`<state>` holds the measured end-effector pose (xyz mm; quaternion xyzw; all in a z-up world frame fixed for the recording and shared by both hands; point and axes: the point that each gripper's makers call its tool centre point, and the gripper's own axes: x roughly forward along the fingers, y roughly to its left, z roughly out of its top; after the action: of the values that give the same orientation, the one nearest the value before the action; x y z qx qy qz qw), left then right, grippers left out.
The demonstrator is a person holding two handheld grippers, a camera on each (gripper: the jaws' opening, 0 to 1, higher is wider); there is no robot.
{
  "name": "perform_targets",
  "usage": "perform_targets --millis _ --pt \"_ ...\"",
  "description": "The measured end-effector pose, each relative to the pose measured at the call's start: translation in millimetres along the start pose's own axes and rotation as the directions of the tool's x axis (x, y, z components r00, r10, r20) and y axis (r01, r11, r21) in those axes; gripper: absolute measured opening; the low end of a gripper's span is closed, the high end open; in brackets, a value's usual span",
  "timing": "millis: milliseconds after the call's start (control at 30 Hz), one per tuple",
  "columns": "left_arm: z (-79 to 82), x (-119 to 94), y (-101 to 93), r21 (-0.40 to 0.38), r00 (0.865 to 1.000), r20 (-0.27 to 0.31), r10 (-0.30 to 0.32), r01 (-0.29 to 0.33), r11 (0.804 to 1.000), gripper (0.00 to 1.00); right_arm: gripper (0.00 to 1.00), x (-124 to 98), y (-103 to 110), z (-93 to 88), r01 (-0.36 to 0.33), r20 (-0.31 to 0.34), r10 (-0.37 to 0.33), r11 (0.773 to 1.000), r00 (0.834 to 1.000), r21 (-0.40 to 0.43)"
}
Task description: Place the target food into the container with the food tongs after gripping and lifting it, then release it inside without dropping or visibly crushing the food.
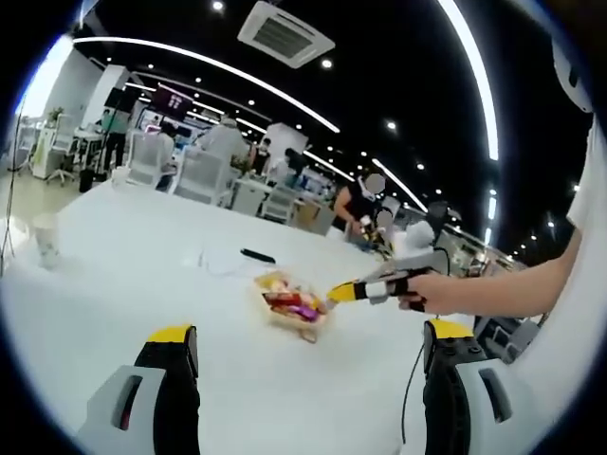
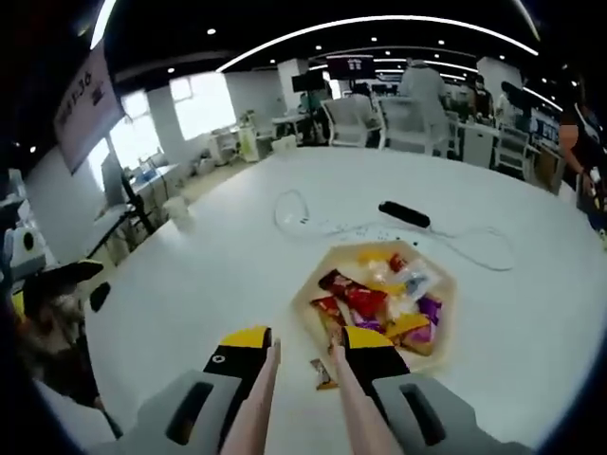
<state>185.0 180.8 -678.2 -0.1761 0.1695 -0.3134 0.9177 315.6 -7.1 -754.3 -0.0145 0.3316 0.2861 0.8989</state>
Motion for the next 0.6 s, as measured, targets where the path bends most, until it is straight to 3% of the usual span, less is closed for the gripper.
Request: perform_targets --millis 233,400,600 --pt "-5.9 9 -2.0 -0.013 0.999 -0.015 -0.03 0.03 0.999 0.99 0.29 1 2 -23.4 0.012 -0.039 -0.012 1.0 0.999 -0.009" --pt "6.4 4 -9.2 0.006 0.999 0.011 -0.045 0.045 0.999 0.99 0.29 1 5 -28.6 0.016 -0.039 -0.017 1.0 0.999 -0.025" --pt "-5.1 -4 -5.5 -0.003 1.0 -0.009 -0.029 0.029 1.0 0.99 0.29 9 7 -52.0 0.02 -0.066 -0.023 0.999 0.998 -0.05"
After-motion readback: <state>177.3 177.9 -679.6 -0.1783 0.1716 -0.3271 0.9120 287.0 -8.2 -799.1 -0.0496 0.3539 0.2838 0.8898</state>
